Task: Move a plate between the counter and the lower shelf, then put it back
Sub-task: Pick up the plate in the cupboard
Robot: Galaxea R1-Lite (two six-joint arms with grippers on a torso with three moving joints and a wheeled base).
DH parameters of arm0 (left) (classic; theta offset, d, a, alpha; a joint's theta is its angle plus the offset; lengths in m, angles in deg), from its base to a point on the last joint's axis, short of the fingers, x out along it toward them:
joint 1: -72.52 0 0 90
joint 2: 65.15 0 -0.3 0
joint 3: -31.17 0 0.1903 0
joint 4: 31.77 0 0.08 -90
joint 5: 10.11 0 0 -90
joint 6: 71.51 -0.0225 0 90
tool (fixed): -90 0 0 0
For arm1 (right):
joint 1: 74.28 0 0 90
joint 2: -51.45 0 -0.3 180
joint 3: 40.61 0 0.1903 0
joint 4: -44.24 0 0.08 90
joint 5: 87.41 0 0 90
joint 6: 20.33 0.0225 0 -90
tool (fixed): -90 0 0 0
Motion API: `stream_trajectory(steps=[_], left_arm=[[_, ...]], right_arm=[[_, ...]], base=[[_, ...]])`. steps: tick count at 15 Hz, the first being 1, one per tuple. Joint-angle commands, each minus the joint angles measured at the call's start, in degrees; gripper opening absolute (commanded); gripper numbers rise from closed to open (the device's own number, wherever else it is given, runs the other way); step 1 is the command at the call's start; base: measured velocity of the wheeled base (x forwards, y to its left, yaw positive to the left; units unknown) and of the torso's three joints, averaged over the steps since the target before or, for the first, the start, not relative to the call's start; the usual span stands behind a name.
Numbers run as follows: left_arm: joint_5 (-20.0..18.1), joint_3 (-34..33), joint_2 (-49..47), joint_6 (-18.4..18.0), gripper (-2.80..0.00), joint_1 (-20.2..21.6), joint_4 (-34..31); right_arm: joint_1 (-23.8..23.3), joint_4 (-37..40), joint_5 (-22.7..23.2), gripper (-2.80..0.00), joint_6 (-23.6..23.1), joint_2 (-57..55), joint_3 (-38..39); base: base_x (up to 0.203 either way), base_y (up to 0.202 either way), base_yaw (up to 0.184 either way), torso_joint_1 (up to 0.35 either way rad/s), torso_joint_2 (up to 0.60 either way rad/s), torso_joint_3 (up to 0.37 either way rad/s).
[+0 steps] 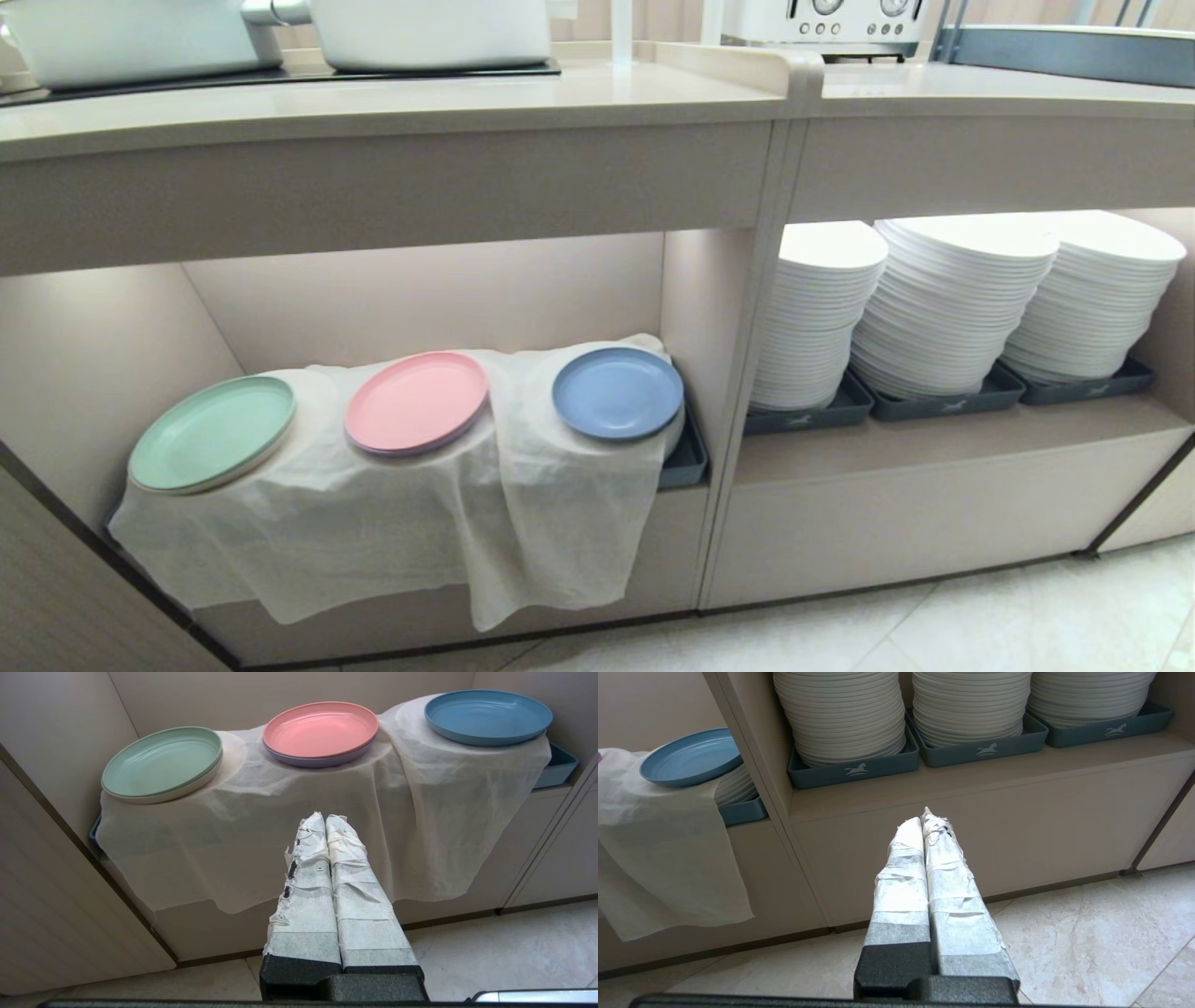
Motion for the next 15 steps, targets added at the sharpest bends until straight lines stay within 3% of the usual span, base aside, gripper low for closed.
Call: stream_trajectory(steps=[1, 15], left_arm=[[0.0, 0.0, 0.0, 0.0, -2.8, 0.0, 0.1], [0.0, 0.0, 0.0, 0.2, -2.8, 0.0, 0.0]], right_arm=[[0.0, 0.0, 0.0, -2.8, 0.0, 0.0, 0.0], [0.0, 0.0, 0.0, -2.8, 0.0, 0.0, 0.0]], base=[[0.0, 0.0, 0.0, 0.0, 0.0, 0.0], [0.0, 0.0, 0.0, 0.0, 0.0, 0.0]])
